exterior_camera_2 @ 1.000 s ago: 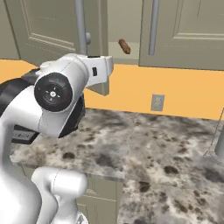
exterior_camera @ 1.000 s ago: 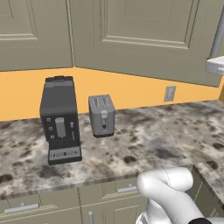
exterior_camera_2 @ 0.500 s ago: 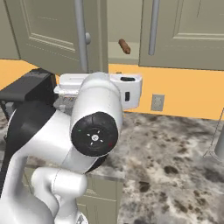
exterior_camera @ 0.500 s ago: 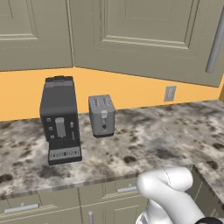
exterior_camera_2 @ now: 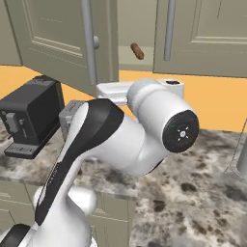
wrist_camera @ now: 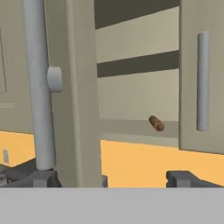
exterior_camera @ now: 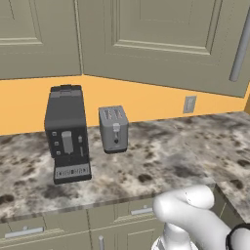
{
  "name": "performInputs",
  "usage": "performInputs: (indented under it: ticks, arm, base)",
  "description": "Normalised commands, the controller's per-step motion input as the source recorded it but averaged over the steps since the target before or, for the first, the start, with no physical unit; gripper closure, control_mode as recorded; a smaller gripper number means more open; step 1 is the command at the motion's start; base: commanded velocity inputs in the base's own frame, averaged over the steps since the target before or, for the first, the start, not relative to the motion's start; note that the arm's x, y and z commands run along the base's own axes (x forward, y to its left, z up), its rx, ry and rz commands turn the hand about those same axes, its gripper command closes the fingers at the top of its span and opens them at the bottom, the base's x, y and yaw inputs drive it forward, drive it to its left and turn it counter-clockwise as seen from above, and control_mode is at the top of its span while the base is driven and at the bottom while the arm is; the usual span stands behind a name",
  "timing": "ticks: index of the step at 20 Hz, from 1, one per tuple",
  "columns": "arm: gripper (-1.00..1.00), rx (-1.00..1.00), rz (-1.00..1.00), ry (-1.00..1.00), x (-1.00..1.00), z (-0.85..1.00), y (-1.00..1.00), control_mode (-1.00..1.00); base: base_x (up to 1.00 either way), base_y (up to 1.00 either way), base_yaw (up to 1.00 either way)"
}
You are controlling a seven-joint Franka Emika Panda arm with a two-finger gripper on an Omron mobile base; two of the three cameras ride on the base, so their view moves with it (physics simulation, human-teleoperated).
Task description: Open the cabinet, retrieve the rolling pin, and place it next to the meat on the cutting board to prepare for tenderizing.
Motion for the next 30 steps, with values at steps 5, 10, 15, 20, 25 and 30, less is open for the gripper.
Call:
performInputs:
  ticks: [5, 10, 15, 20, 25, 30]
  arm:
    - [-1.00, 0.01, 0.25, 0.00, 0.79, -0.13, -0.02, -1.00]
    - [-1.00, 0.00, 0.18, 0.00, 0.71, -0.08, 0.00, -1.00]
    - [-1.00, 0.00, 0.17, 0.00, 0.55, -0.08, 0.00, -1.00]
    - [-1.00, 0.00, 0.20, 0.00, 0.21, -0.11, 0.04, -1.00]
    - [-1.00, 0.00, 0.22, 0.00, 0.00, -0.09, 0.28, -1.00]
    - [-1.00, 0.00, 0.23, -0.01, -0.21, -0.02, 0.79, -1.00]
  base:
    - [0.00, 0.00, 0.00]
    - [0.00, 0.00, 0.00]
    - [0.00, 0.00, 0.00]
    - [0.00, 0.00, 0.00]
    - [0.00, 0.00, 0.00]
    - [0.00, 0.00, 0.00]
